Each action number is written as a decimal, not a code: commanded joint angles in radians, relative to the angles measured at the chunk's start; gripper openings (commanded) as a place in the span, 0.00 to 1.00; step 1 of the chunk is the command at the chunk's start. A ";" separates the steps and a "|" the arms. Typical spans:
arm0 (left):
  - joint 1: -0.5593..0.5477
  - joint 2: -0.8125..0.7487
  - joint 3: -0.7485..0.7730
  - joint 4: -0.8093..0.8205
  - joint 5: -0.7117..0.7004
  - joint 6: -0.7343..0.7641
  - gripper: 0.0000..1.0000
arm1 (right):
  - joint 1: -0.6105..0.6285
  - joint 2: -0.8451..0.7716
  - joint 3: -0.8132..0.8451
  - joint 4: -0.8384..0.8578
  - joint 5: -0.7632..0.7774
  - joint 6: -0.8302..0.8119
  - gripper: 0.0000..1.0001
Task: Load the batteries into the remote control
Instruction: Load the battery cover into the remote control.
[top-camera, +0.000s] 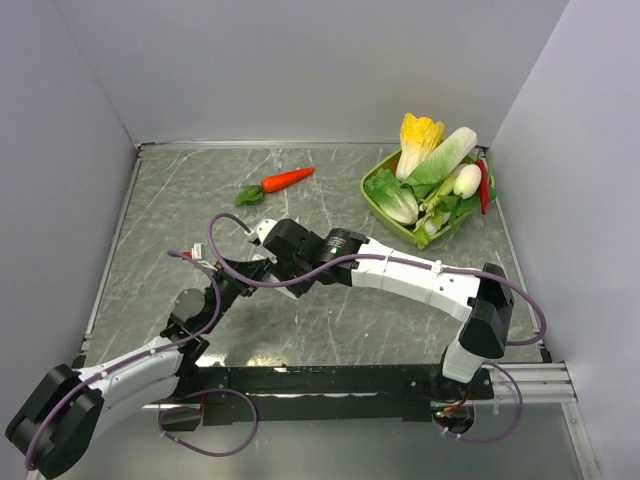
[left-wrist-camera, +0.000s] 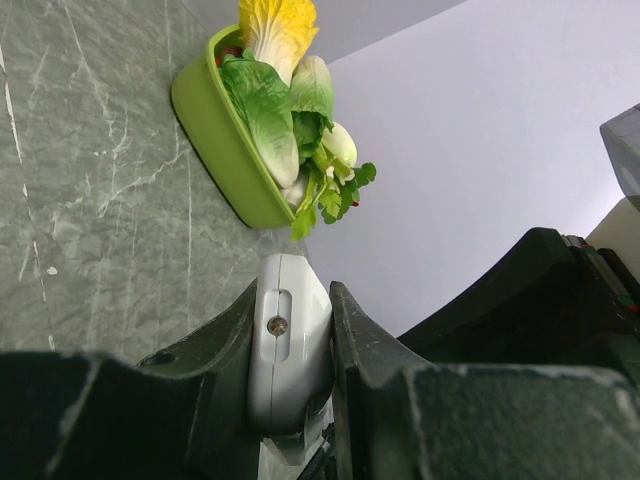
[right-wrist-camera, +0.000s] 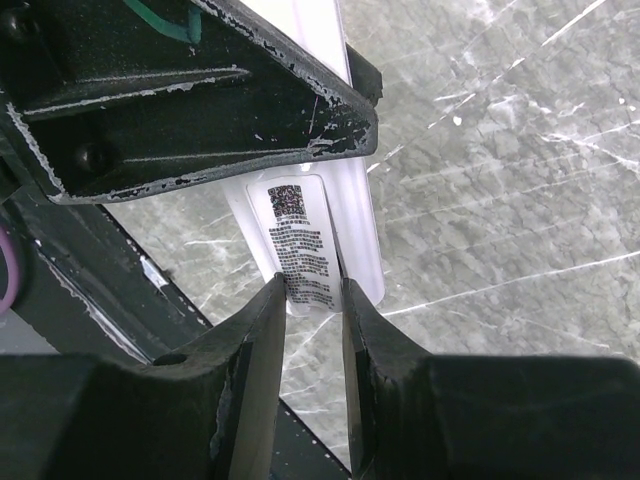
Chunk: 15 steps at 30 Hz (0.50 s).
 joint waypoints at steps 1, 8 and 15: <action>-0.022 -0.004 -0.099 0.101 0.090 -0.025 0.01 | -0.003 -0.048 0.021 0.135 0.039 0.020 0.15; -0.020 -0.022 -0.108 0.070 0.067 -0.045 0.01 | -0.002 -0.053 0.023 0.125 0.037 0.010 0.28; -0.020 -0.031 -0.122 0.044 0.044 -0.073 0.01 | -0.003 -0.054 0.035 0.113 0.026 0.007 0.40</action>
